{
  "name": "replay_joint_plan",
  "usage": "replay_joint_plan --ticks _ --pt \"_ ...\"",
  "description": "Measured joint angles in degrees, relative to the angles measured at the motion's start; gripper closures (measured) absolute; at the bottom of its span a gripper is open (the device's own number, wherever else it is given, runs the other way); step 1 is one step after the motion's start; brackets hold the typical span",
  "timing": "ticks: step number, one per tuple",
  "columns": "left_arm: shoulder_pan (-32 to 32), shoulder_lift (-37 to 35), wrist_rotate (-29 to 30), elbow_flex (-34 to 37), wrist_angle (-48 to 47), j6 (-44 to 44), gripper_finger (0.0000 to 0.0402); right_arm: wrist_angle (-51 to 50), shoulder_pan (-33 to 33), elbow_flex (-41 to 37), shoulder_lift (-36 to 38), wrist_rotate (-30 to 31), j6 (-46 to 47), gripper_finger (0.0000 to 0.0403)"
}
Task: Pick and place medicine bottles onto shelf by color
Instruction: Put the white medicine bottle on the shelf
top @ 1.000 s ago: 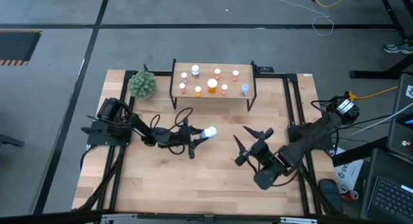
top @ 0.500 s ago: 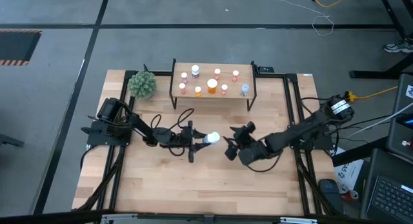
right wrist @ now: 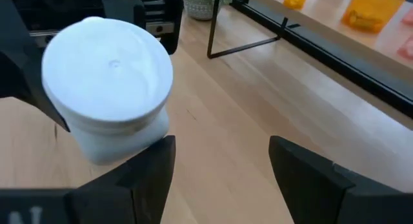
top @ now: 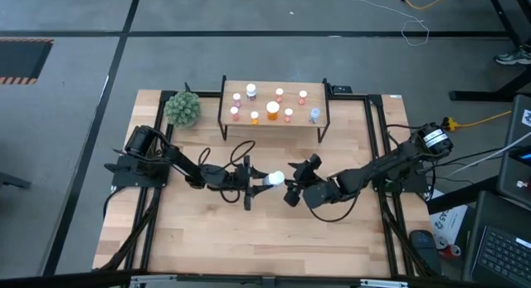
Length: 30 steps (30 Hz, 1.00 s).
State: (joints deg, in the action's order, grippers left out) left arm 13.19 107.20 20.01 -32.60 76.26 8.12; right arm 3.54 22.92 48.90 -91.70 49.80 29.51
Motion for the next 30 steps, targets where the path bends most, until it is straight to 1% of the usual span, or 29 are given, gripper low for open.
replay_joint_plan --ticks 6,10,14,17,24,30 --pt "0.0 0.0 0.2 0.0 -3.0 2.1 0.0257 0.0 -0.9 0.0 0.0 -1.8 1.3 0.0148" --pt "0.0 0.0 0.0 0.0 -3.1 2.9 0.0257 -0.6 -1.0 0.1 0.0 -2.0 1.8 0.0148" --pt "0.0 0.0 1.3 0.0 -3.4 5.1 0.0255 -1.3 -1.1 0.2 0.0 -2.1 2.8 0.0148" --pt "0.0 0.0 1.4 0.0 -3.9 5.0 0.0244 -1.3 -1.6 0.2 0.0 -2.5 2.8 0.0148" --pt "-0.2 0.2 1.9 -0.5 -8.2 6.7 0.0209 0.0 -3.5 0.6 0.3 -6.4 1.7 0.0148" --pt "-0.3 0.1 1.9 -0.8 -9.1 6.5 0.0207 -1.1 -3.6 0.5 0.2 -6.5 1.7 0.0148"
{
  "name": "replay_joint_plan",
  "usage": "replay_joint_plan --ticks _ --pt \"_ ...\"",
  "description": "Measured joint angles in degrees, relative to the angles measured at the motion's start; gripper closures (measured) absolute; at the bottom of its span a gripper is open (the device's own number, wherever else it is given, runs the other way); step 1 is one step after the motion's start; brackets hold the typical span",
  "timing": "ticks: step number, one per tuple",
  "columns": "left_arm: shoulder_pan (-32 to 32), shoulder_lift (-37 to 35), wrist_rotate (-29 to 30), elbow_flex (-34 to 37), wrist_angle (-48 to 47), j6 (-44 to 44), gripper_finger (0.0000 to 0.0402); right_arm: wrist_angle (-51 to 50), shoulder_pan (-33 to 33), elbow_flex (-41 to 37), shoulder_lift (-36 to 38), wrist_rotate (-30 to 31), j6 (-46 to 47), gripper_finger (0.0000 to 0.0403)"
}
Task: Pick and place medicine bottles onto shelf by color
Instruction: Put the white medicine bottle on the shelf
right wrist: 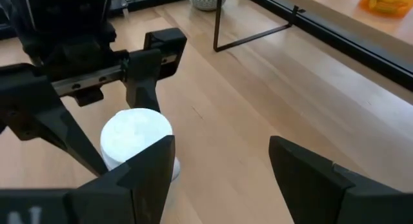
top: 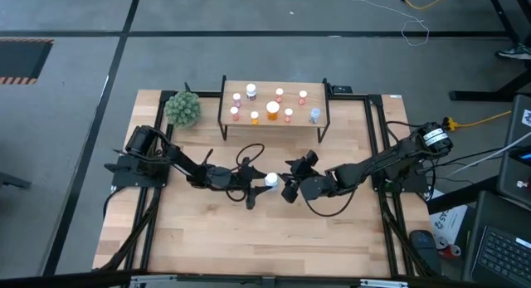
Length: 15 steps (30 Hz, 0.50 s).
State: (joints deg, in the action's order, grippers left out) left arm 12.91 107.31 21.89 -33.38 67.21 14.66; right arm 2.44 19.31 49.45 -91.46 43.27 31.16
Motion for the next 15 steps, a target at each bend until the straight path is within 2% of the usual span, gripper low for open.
replay_joint_plan --ticks 9,15 --pt "0.1 0.0 0.0 0.0 -7.0 1.7 0.0208 -2.2 0.0 -0.1 -0.1 0.1 0.0 0.0148" --pt "0.1 0.0 -0.1 0.0 -7.9 1.5 0.0208 -2.6 0.0 -0.2 -0.1 0.1 -0.1 0.0148"
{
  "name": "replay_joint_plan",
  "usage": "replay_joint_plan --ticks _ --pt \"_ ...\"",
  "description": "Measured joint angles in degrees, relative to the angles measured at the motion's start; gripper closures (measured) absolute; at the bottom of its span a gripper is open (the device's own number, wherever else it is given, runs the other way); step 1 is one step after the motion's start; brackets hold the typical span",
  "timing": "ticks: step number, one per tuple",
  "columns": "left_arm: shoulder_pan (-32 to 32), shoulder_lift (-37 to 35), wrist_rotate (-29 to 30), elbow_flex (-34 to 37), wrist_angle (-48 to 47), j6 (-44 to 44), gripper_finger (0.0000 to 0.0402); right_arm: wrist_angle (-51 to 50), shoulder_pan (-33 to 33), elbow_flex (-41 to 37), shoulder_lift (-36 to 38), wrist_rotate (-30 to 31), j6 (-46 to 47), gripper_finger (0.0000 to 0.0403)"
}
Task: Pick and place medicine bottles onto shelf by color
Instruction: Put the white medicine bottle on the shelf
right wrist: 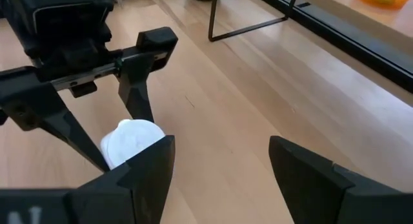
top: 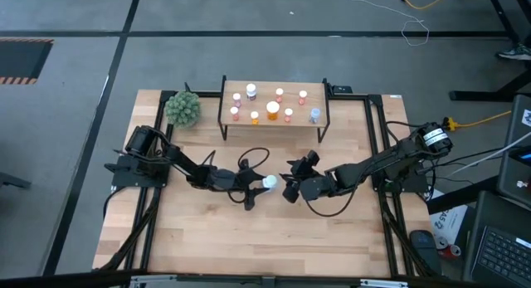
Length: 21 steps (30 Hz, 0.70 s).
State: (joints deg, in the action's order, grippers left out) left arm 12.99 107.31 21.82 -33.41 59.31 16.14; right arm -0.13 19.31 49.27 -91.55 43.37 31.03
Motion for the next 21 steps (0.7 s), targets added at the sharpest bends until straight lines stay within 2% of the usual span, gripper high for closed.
replay_joint_plan --ticks 13,21 --pt "1.0 0.0 0.0 0.0 -3.6 0.3 0.0205 -2.3 0.0 -0.1 0.0 -1.5 0.0 0.0148" --pt "0.9 0.0 0.1 0.0 -3.5 1.6 0.0157 -2.6 0.0 -0.1 0.0 -2.6 0.0 0.0148"
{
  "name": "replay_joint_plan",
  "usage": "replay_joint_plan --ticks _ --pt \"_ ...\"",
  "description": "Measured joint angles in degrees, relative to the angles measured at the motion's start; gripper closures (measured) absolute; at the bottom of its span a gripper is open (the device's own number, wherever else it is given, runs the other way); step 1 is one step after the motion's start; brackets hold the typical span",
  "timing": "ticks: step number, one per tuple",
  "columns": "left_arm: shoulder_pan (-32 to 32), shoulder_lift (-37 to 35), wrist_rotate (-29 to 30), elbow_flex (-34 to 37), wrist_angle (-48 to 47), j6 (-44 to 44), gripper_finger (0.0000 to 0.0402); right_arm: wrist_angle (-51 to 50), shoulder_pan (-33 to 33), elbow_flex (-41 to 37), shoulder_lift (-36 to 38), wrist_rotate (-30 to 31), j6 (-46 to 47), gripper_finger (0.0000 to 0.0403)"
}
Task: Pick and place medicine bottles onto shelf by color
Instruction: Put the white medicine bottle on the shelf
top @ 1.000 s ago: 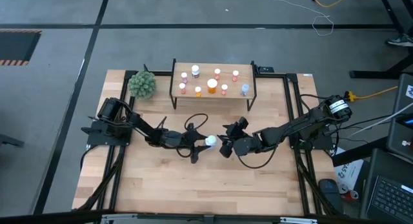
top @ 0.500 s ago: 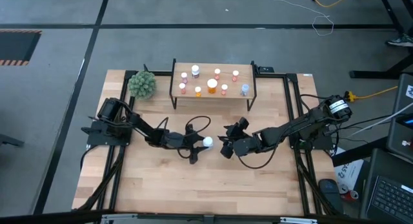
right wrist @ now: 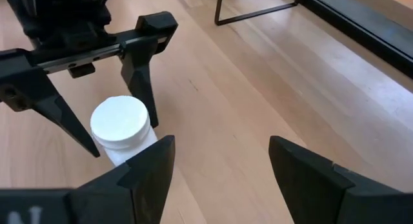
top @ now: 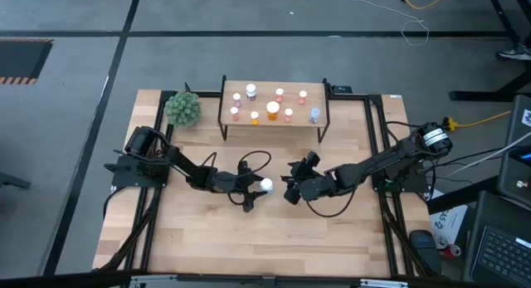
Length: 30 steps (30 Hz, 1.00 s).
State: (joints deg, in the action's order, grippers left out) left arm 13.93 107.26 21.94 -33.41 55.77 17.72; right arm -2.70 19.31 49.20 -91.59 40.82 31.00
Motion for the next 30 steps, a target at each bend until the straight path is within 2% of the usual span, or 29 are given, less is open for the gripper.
replay_joint_plan --ticks 9,16,22,25,30 --pt "0.0 -3.9 1.0 0.0 -0.7 -0.3 0.0128 -1.0 0.0 0.0 0.0 -0.2 0.0 0.0148" --pt "0.0 -13.8 1.1 0.0 -12.3 -1.8 0.0129 -1.7 0.0 0.0 0.0 -0.5 0.0 0.0148" --pt "-0.2 -26.8 1.1 0.0 -24.1 -4.5 0.0131 -2.0 -0.4 0.3 0.0 -2.9 -2.4 0.0148" --pt "-0.2 -35.6 1.7 0.0 -33.0 -8.0 0.0130 -1.9 -1.5 2.0 0.0 -4.9 -4.5 0.0148" --pt "0.1 -52.0 2.8 0.0 -49.6 -14.2 0.0128 -1.9 -2.9 5.6 0.0 -5.0 -8.6 0.0148"
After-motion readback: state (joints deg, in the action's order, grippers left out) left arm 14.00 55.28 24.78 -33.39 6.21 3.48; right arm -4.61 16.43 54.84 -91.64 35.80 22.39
